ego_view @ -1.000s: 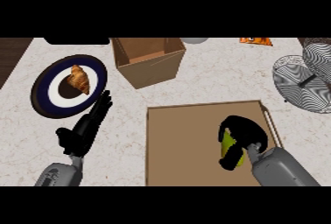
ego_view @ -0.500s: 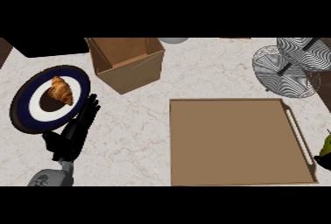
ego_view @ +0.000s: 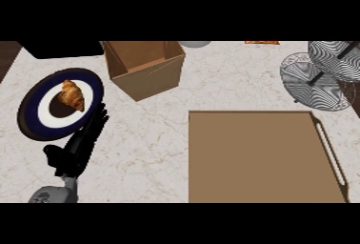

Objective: Pick the pear from the tray and place it in the tiered basket

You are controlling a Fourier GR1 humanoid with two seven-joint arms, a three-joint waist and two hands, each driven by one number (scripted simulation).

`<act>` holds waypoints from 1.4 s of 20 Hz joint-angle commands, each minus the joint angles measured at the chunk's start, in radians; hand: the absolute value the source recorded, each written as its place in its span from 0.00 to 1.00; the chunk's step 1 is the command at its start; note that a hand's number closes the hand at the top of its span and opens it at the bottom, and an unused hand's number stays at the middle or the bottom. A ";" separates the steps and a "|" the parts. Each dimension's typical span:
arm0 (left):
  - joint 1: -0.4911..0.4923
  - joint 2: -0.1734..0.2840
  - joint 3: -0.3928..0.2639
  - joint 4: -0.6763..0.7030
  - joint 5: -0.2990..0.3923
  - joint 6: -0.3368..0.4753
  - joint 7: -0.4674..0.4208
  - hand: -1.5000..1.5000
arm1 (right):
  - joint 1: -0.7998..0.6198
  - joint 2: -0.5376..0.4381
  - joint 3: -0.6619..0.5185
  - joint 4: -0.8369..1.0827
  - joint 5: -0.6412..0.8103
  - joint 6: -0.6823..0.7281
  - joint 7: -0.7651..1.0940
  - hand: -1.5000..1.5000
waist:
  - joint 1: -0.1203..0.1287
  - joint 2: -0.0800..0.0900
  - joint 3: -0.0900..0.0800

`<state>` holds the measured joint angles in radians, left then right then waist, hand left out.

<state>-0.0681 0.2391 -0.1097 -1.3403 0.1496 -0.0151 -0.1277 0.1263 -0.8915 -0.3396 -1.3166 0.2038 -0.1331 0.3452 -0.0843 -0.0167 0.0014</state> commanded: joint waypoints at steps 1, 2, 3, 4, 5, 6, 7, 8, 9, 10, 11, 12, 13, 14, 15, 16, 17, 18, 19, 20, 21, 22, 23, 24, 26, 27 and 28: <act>-0.024 -0.005 -0.003 0.019 -0.013 -0.009 -0.024 0.50 | 0.065 -0.010 -0.161 -0.098 -0.093 -0.027 -0.105 1.00 | 0.028 0.007 -0.003; -0.022 -0.055 -0.058 0.003 -0.063 0.039 -0.012 0.50 | 0.076 -0.033 -0.192 -0.114 -0.095 -0.015 -0.102 1.00 | 0.038 0.008 -0.002; -0.030 -0.033 -0.030 0.016 -0.018 -0.019 -0.011 0.50 | 0.051 -0.049 -0.220 -0.027 -0.114 0.022 -0.181 1.00 | 0.059 0.013 -0.001; -0.045 -0.044 -0.042 0.006 -0.037 0.000 0.013 0.50 | 0.059 -0.051 -0.238 -0.097 -0.130 0.044 -0.120 1.00 | 0.061 0.013 -0.002; -0.067 -0.024 -0.026 0.001 -0.037 -0.004 0.029 0.50 | 0.035 -0.081 -0.249 -0.097 -0.142 0.083 -0.098 1.00 | 0.068 0.014 -0.002; -0.042 -0.010 -0.011 -0.010 -0.004 -0.048 0.022 0.50 | 0.038 -0.102 -0.287 -0.108 -0.152 0.100 -0.070 1.00 | 0.070 0.014 -0.002; -0.097 -0.031 -0.009 0.052 -0.016 -0.039 0.011 0.50 | -0.019 -0.106 -0.251 -0.142 -0.141 0.099 0.010 1.00 | 0.074 0.016 -0.003; -0.084 -0.069 -0.039 0.085 -0.054 -0.009 -0.027 0.50 | -0.050 -0.142 -0.258 -0.138 -0.156 0.131 0.044 1.00 | 0.076 0.017 -0.003; -0.026 -0.011 -0.020 -0.033 -0.011 -0.053 0.029 0.50 | -0.092 -0.157 -0.251 -0.140 -0.160 0.128 0.083 1.00 | 0.091 0.015 -0.002; -0.083 -0.030 -0.012 0.039 -0.038 -0.038 -0.006 0.50 | -0.104 -0.150 -0.258 -0.163 -0.169 0.141 0.115 1.00 | 0.083 0.016 -0.002; -0.030 -0.053 -0.029 0.020 -0.050 -0.024 -0.008 0.50 | -0.145 -0.151 -0.253 -0.068 -0.151 0.146 0.060 1.00 | 0.089 0.017 -0.002; -0.080 -0.062 -0.026 0.067 -0.054 -0.036 -0.034 0.50 | -0.204 -0.175 -0.220 -0.065 -0.136 0.131 0.118 1.00 | 0.091 0.019 -0.002; -0.084 -0.041 -0.016 0.028 -0.039 -0.047 0.030 0.50 | -0.228 -0.181 -0.213 -0.084 -0.146 0.147 0.133 1.00 | 0.092 0.018 -0.002; -0.108 -0.080 -0.044 0.095 -0.081 -0.016 -0.022 0.50 | -0.325 -0.204 -0.164 -0.016 -0.138 0.117 0.159 1.00 | 0.107 0.023 -0.002; -0.041 -0.047 -0.042 -0.050 -0.047 -0.034 0.048 0.50 | -0.350 -0.259 -0.163 0.007 -0.149 0.172 0.211 1.00 | 0.116 0.019 -0.002; -0.080 -0.071 -0.038 0.072 -0.073 -0.039 -0.037 0.50 | -0.400 -0.254 -0.117 0.052 -0.127 0.168 0.197 1.00 | 0.107 0.022 -0.002; -0.073 -0.056 -0.021 0.017 -0.051 -0.044 0.020 0.50 | -0.437 -0.238 -0.090 0.080 -0.111 0.157 0.195 1.00 | 0.108 0.021 -0.002; -0.174 -0.043 0.016 0.079 -0.028 -0.062 0.048 0.50 | -0.499 -0.242 -0.061 0.143 -0.107 0.147 0.182 1.00 | 0.118 0.026 -0.002; -0.120 -0.106 -0.058 0.053 -0.082 -0.015 0.026 0.50 | -0.557 -0.278 -0.059 0.189 -0.123 0.188 0.196 1.00 | 0.122 0.025 -0.002; -0.107 -0.090 -0.052 -0.027 -0.065 -0.017 0.077 0.50 | -0.587 -0.211 -0.008 0.220 -0.075 0.113 0.163 1.00 | 0.136 0.026 -0.001; -0.100 -0.071 -0.031 0.055 -0.077 -0.035 0.004 0.50 | -0.659 -0.246 0.005 0.239 -0.089 0.158 0.218 1.00 | 0.129 0.026 -0.002; -0.087 -0.071 -0.038 0.032 -0.062 -0.058 0.017 0.50 | -0.703 -0.225 0.035 0.289 -0.059 0.136 0.196 1.00 | 0.134 0.027 -0.002; -0.066 -0.097 -0.059 0.000 -0.074 -0.036 0.018 0.50 | -0.736 -0.206 0.066 0.303 -0.045 0.144 0.175 1.00 | 0.137 0.026 -0.001; -0.050 -0.060 -0.045 -0.015 -0.063 -0.069 0.014 0.50 | -0.745 -0.192 0.068 0.376 -0.035 0.157 0.124 1.00 | 0.130 0.025 -0.001; -0.103 -0.080 -0.032 0.042 -0.058 -0.064 0.022 0.50 | -0.850 -0.187 0.098 0.452 -0.026 0.192 0.140 1.00 | 0.135 0.030 -0.001; -0.089 -0.060 -0.029 -0.016 -0.058 -0.063 0.048 0.50 | -0.880 -0.173 0.140 0.459 0.008 0.197 0.169 1.00 | 0.143 0.029 -0.001; -0.103 -0.072 -0.034 0.024 -0.075 -0.057 0.015 0.50 | -0.909 -0.128 0.158 0.497 0.037 0.155 0.134 1.00 | 0.142 0.032 -0.001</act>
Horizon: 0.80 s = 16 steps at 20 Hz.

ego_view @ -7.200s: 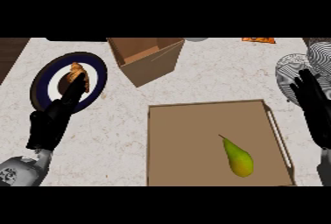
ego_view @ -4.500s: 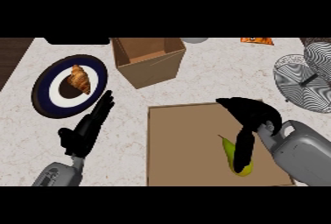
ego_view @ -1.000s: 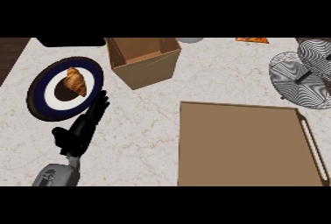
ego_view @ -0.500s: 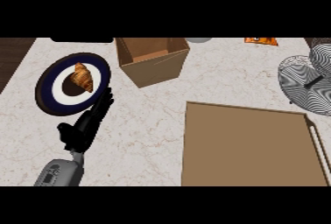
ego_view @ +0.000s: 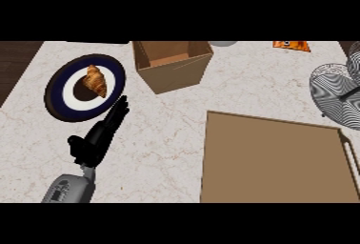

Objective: Pick the pear from the tray and place it in the tiered basket

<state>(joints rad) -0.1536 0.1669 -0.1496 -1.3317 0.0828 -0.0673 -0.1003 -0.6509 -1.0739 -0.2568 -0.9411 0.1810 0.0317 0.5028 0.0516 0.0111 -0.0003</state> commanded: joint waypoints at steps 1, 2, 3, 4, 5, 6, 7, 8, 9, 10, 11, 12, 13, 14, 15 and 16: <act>-0.016 -0.029 -0.006 0.050 -0.035 0.025 -0.037 0.50 | -0.172 0.055 0.074 0.168 0.066 0.004 -0.043 1.00 | -0.004 0.002 0.000; -0.019 -0.018 0.001 0.019 -0.016 0.012 -0.002 0.50 | -0.191 0.094 0.093 0.207 0.096 -0.037 -0.048 1.00 | 0.010 0.005 0.001; -0.010 0.006 0.021 0.025 -0.003 -0.011 -0.015 0.50 | -0.250 0.075 0.099 0.247 0.110 -0.007 -0.044 1.00 | 0.004 0.003 0.000; -0.034 -0.027 0.008 0.074 -0.028 0.016 -0.023 0.50 | -0.210 0.141 0.099 0.259 0.119 -0.065 -0.106 1.00 | -0.012 0.002 0.001; -0.004 0.003 0.020 0.012 0.007 -0.024 -0.016 0.50 | -0.280 0.135 0.107 0.309 0.134 -0.053 -0.092 1.00 | 0.010 0.004 0.001; -0.044 -0.016 0.000 -0.002 -0.017 0.006 0.034 0.50 | -0.304 0.120 0.098 0.369 0.141 -0.044 -0.126 1.00 | 0.011 0.007 0.002; -0.014 -0.003 0.016 0.019 -0.007 -0.015 -0.018 0.50 | -0.320 0.146 0.108 0.402 0.164 -0.075 -0.130 1.00 | 0.008 0.006 0.001; -0.026 0.020 0.044 0.013 0.013 -0.031 0.014 0.50 | -0.332 0.141 0.090 0.429 0.154 -0.056 -0.160 1.00 | -0.006 0.002 0.001; -0.001 -0.015 0.011 0.006 -0.009 -0.011 -0.009 0.50 | -0.338 0.173 0.099 0.450 0.166 -0.076 -0.183 1.00 | -0.005 0.002 0.001; -0.010 -0.042 -0.013 0.024 -0.046 0.026 -0.028 0.50 | -0.342 0.170 0.087 0.494 0.168 -0.100 -0.219 1.00 | 0.015 0.013 0.003; -0.062 0.019 0.055 0.039 0.013 -0.030 0.027 0.50 | -0.347 0.198 0.082 0.506 0.166 -0.116 -0.239 1.00 | -0.001 0.007 0.002; -0.049 -0.030 0.008 -0.044 -0.003 0.016 0.098 0.50 | -0.415 0.213 0.084 0.509 0.166 -0.111 -0.169 1.00 | 0.011 0.005 0.002; -0.029 -0.009 0.013 -0.024 -0.010 -0.007 0.047 0.50 | -0.450 0.189 0.069 0.530 0.154 -0.069 -0.190 1.00 | 0.006 0.005 0.002; -0.007 -0.004 0.026 -0.007 -0.012 -0.008 0.010 0.50 | -0.435 0.229 0.065 0.545 0.154 -0.101 -0.204 1.00 | -0.005 0.002 0.001; -0.013 -0.066 -0.021 0.020 -0.054 0.038 -0.010 0.50 | -0.434 0.193 0.038 0.579 0.133 -0.064 -0.241 1.00 | -0.006 0.006 0.002; -0.014 -0.023 0.022 0.009 -0.020 0.005 0.003 0.50 | -0.461 0.208 0.038 0.588 0.130 -0.046 -0.212 1.00 | -0.009 0.003 0.001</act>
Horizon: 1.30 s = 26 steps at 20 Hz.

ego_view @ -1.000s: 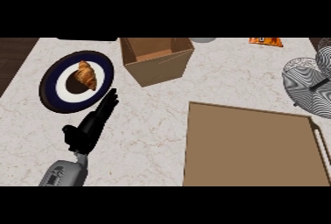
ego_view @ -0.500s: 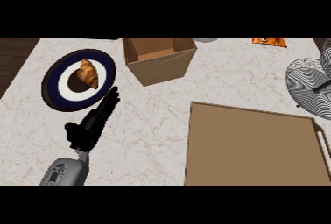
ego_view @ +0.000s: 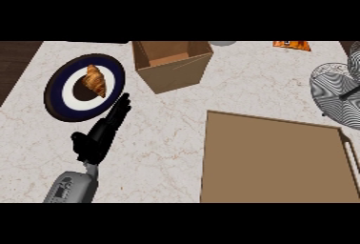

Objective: Pick the pear from the tray and place it in the tiered basket

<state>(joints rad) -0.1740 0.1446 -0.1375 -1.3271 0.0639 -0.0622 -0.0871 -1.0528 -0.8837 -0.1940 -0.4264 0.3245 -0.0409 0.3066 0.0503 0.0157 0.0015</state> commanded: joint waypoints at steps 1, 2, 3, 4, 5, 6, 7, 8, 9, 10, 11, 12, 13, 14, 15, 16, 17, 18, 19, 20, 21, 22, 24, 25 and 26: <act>-0.029 -0.009 0.003 0.020 -0.010 0.005 0.008 0.50 | -0.044 0.070 -0.046 0.084 -0.028 -0.044 -0.038 1.00 | -0.007 0.001 0.000; -0.001 -0.020 -0.007 0.058 -0.022 0.002 -0.041 0.50 | -0.108 0.055 -0.031 0.103 -0.006 -0.027 0.010 1.00 | 0.000 0.003 0.000; 0.025 0.002 -0.002 0.005 -0.010 -0.009 -0.016 0.50 | -0.072 0.027 -0.074 0.138 -0.046 0.007 -0.016 1.00 | 0.001 0.002 0.001; 0.013 -0.009 0.002 0.019 -0.004 -0.009 -0.037 0.50 | -0.101 0.025 -0.113 0.154 -0.085 0.011 0.060 1.00 | 0.004 0.004 0.000; 0.019 0.010 0.009 0.010 -0.011 -0.008 -0.034 0.50 | -0.074 0.073 -0.148 0.172 -0.124 -0.020 0.090 1.00 | -0.001 0.000 0.001; 0.016 -0.004 -0.001 0.004 -0.010 -0.006 -0.029 0.50 | -0.089 0.055 -0.151 0.193 -0.127 0.020 0.117 1.00 | -0.002 0.001 0.000; 0.068 0.005 -0.007 -0.009 -0.014 -0.014 -0.051 0.50 | -0.119 0.039 -0.171 0.195 -0.145 0.032 0.140 0.00 | 0.004 -0.001 0.000; 0.020 -0.005 0.008 0.035 -0.013 -0.006 -0.046 0.50 | -0.127 0.068 -0.172 0.199 -0.146 0.008 0.149 0.00 | -0.008 0.000 0.000; 0.040 -0.015 -0.009 -0.030 -0.013 0.006 0.003 0.50 | -0.114 0.048 -0.182 0.204 -0.155 0.029 0.150 0.00 | -0.010 -0.005 0.000; 0.055 0.003 0.000 -0.031 -0.005 -0.012 -0.011 0.50 | -0.159 0.045 -0.192 0.193 -0.165 0.014 0.189 0.00 | -0.009 -0.006 0.000; 0.037 0.018 0.029 -0.024 0.002 -0.008 0.000 0.50 | -0.133 0.037 -0.208 0.188 -0.180 0.016 0.163 0.00 | -0.018 -0.006 0.000; 0.033 0.017 0.022 -0.019 0.007 -0.027 -0.004 0.50 | -0.116 0.075 -0.221 0.197 -0.186 -0.049 0.122 0.00 | -0.011 -0.002 0.000; 0.005 -0.012 0.017 0.004 -0.013 0.005 -0.017 0.50 | -0.120 0.029 -0.227 0.183 -0.191 -0.028 0.121 0.00 | -0.021 -0.003 0.000; 0.019 -0.006 0.017 0.035 -0.035 0.011 -0.051 0.50 | -0.091 0.046 -0.231 0.159 -0.196 -0.063 0.086 0.00 | -0.030 -0.007 -0.001; 0.034 -0.003 0.006 -0.052 -0.019 0.008 0.020 0.50 | -0.122 0.072 -0.215 0.155 -0.171 -0.153 0.115 0.00 | -0.017 -0.007 0.000; 0.005 0.015 0.031 -0.001 -0.009 -0.013 0.003 0.50 | -0.097 0.024 -0.217 0.150 -0.164 -0.163 0.084 0.00 | -0.024 -0.005 0.000; 0.053 0.015 0.025 -0.013 0.002 -0.030 -0.025 0.50 | -0.108 -0.005 -0.199 0.149 -0.137 -0.195 0.091 0.00 | -0.014 -0.003 -0.001; 0.025 0.002 0.020 -0.026 -0.008 -0.003 0.016 0.50 | -0.099 -0.016 -0.194 0.136 -0.125 -0.246 0.084 0.00 | -0.022 -0.005 -0.001; 0.032 0.013 0.040 0.001 -0.002 -0.011 -0.019 0.50 | -0.076 -0.036 -0.187 0.133 -0.111 -0.272 0.076 0.00 | -0.029 -0.006 -0.001; 0.047 0.013 0.042 0.009 0.008 -0.022 -0.027 0.50 | -0.066 -0.045 -0.176 0.123 -0.090 -0.343 0.081 0.00 | -0.034 -0.008 -0.002; 0.032 0.002 0.026 -0.029 -0.008 0.001 0.006 0.50 | -0.037 -0.077 -0.185 0.135 -0.086 -0.369 0.066 0.00 | -0.032 -0.007 0.000; 0.026 0.004 0.031 -0.018 -0.007 0.000 0.010 0.50 | -0.028 -0.111 -0.200 0.129 -0.092 -0.397 0.061 0.00 | -0.039 -0.008 0.000; 0.057 0.013 0.034 -0.015 0.006 -0.028 -0.026 0.50 | -0.014 -0.142 -0.209 0.111 -0.087 -0.464 0.045 0.00 | -0.039 -0.009 -0.001; 0.063 0.013 0.045 -0.011 0.012 -0.021 -0.016 0.50 | 0.004 -0.184 -0.238 0.107 -0.109 -0.452 0.014 0.00 | -0.042 -0.009 0.000; 0.023 0.023 0.051 -0.009 0.002 -0.020 -0.004 0.50 | 0.058 -0.166 -0.271 0.095 -0.146 -0.457 -0.015 0.00 | -0.061 -0.015 0.000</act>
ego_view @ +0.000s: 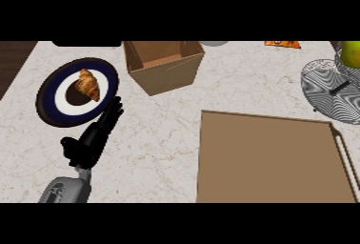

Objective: Pick the pear from the tray and place it in the tiered basket

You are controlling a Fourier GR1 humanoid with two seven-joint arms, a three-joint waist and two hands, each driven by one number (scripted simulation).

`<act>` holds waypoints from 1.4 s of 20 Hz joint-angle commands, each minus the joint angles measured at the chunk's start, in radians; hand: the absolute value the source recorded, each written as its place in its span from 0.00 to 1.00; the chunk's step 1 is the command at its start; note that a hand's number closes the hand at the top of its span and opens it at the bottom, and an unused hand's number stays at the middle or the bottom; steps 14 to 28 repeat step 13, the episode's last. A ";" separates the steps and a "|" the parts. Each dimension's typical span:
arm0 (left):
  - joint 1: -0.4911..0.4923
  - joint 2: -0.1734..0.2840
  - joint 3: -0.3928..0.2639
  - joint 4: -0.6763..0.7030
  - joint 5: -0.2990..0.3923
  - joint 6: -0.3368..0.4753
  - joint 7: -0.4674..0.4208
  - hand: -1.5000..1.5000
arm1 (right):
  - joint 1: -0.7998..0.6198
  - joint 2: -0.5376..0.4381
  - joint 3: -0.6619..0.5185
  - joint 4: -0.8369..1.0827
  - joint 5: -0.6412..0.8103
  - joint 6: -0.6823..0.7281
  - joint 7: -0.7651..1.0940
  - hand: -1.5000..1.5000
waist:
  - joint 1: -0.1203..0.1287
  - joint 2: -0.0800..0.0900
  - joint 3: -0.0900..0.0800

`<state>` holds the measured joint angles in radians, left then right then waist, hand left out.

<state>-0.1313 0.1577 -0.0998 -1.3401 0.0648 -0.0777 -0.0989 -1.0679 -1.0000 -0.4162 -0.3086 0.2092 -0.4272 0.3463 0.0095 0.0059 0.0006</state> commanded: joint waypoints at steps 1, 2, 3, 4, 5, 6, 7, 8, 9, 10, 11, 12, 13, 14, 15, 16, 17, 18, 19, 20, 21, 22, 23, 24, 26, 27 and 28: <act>0.008 -0.033 -0.015 0.029 -0.040 0.047 -0.024 0.50 | 0.087 -0.084 -0.085 -0.030 -0.058 -0.074 -0.099 0.00 | -0.022 -0.003 0.001; 0.016 0.013 0.021 -0.027 0.021 -0.010 0.025 0.50 | 0.114 -0.096 -0.104 -0.045 -0.074 -0.086 -0.123 0.00 | -0.017 -0.008 0.001; 0.016 -0.011 0.013 -0.017 0.002 0.020 0.005 0.50 | 0.152 -0.129 -0.154 -0.048 -0.122 -0.036 -0.172 0.00 | -0.029 -0.009 0.002; 0.025 0.009 0.025 -0.013 0.012 0.004 0.016 0.50 | 0.205 -0.109 -0.187 -0.074 -0.162 -0.021 -0.206 0.00 | -0.041 -0.014 0.001; 0.046 0.010 0.022 -0.009 0.002 0.002 -0.006 0.50 | 0.225 -0.105 -0.197 -0.099 -0.176 -0.026 -0.197 0.00 | -0.032 -0.013 0.000; 0.055 -0.014 0.008 0.009 -0.006 0.009 -0.036 0.50 | 0.256 -0.164 -0.233 -0.083 -0.204 0.033 -0.211 0.00 | -0.037 -0.011 0.000; 0.041 -0.003 0.019 0.005 -0.006 0.011 -0.023 0.50 | 0.304 -0.191 -0.257 -0.077 -0.222 0.066 -0.240 0.00 | -0.036 -0.010 0.001; 0.043 -0.017 0.004 -0.006 -0.019 0.027 -0.013 0.50 | 0.342 -0.211 -0.294 -0.082 -0.255 0.090 -0.254 0.00 | -0.053 -0.015 0.001; 0.017 0.006 0.037 0.040 -0.001 0.001 -0.032 0.50 | 0.388 -0.217 -0.319 -0.075 -0.279 0.120 -0.259 0.00 | -0.048 -0.012 0.000; 0.069 -0.024 0.000 -0.008 -0.025 0.029 -0.038 0.50 | 0.459 -0.218 -0.344 -0.072 -0.297 0.144 -0.300 0.00 | -0.050 -0.015 0.000; 0.103 0.000 0.008 -0.019 -0.009 -0.001 -0.038 0.50 | 0.506 -0.240 -0.362 -0.066 -0.312 0.188 -0.306 0.00 | -0.046 -0.015 0.000; 0.012 0.009 0.047 -0.010 0.012 0.011 0.025 0.50 | 0.543 -0.264 -0.367 -0.066 -0.319 0.253 -0.302 0.00 | -0.060 -0.016 0.000; 0.020 0.011 0.044 -0.016 0.000 0.020 0.020 0.50 | 0.587 -0.271 -0.387 -0.069 -0.339 0.289 -0.306 0.00 | -0.056 -0.016 0.000; 0.020 0.011 0.044 -0.016 0.000 0.020 0.020 0.50 | 0.587 -0.271 -0.387 -0.069 -0.339 0.289 -0.306 0.00 | -0.056 -0.016 0.000; 0.020 0.011 0.044 -0.016 0.000 0.020 0.020 0.50 | 0.587 -0.271 -0.387 -0.069 -0.339 0.289 -0.306 0.00 | -0.056 -0.016 0.000; 0.020 0.011 0.044 -0.016 0.000 0.020 0.020 0.50 | 0.587 -0.271 -0.387 -0.069 -0.339 0.289 -0.306 0.00 | -0.056 -0.016 0.000; 0.020 0.011 0.044 -0.016 0.000 0.020 0.020 0.50 | 0.587 -0.271 -0.387 -0.069 -0.339 0.289 -0.306 0.00 | -0.056 -0.016 0.000; 0.020 0.011 0.044 -0.016 0.000 0.020 0.020 0.50 | 0.587 -0.271 -0.387 -0.069 -0.339 0.289 -0.306 0.00 | -0.056 -0.016 0.000; 0.020 0.011 0.044 -0.016 0.000 0.020 0.020 0.50 | 0.587 -0.271 -0.387 -0.069 -0.339 0.289 -0.306 0.00 | -0.056 -0.016 0.000; 0.020 0.011 0.044 -0.016 0.000 0.020 0.020 0.50 | 0.587 -0.271 -0.387 -0.069 -0.339 0.289 -0.306 0.00 | -0.056 -0.016 0.000; 0.020 0.011 0.044 -0.016 0.000 0.020 0.020 0.50 | 0.587 -0.271 -0.387 -0.069 -0.339 0.289 -0.306 0.00 | -0.056 -0.016 0.000; 0.020 0.011 0.044 -0.016 0.000 0.020 0.020 0.50 | 0.587 -0.271 -0.387 -0.069 -0.339 0.289 -0.306 0.00 | -0.056 -0.016 0.000; 0.020 0.011 0.044 -0.016 0.000 0.020 0.020 0.50 | 0.587 -0.271 -0.387 -0.069 -0.339 0.289 -0.306 0.00 | -0.056 -0.016 0.000; 0.020 0.011 0.044 -0.016 0.000 0.020 0.020 0.50 | 0.587 -0.271 -0.387 -0.069 -0.339 0.289 -0.306 0.00 | -0.056 -0.016 0.000; 0.020 0.011 0.044 -0.016 0.000 0.020 0.020 0.50 | 0.587 -0.271 -0.387 -0.069 -0.339 0.289 -0.306 0.00 | -0.056 -0.016 0.000; 0.020 0.011 0.044 -0.016 0.000 0.020 0.020 0.50 | 0.587 -0.271 -0.387 -0.069 -0.339 0.289 -0.306 0.00 | -0.056 -0.016 0.000; 0.020 0.011 0.044 -0.016 0.000 0.020 0.020 0.50 | 0.587 -0.271 -0.387 -0.069 -0.339 0.289 -0.306 0.00 | -0.056 -0.016 0.000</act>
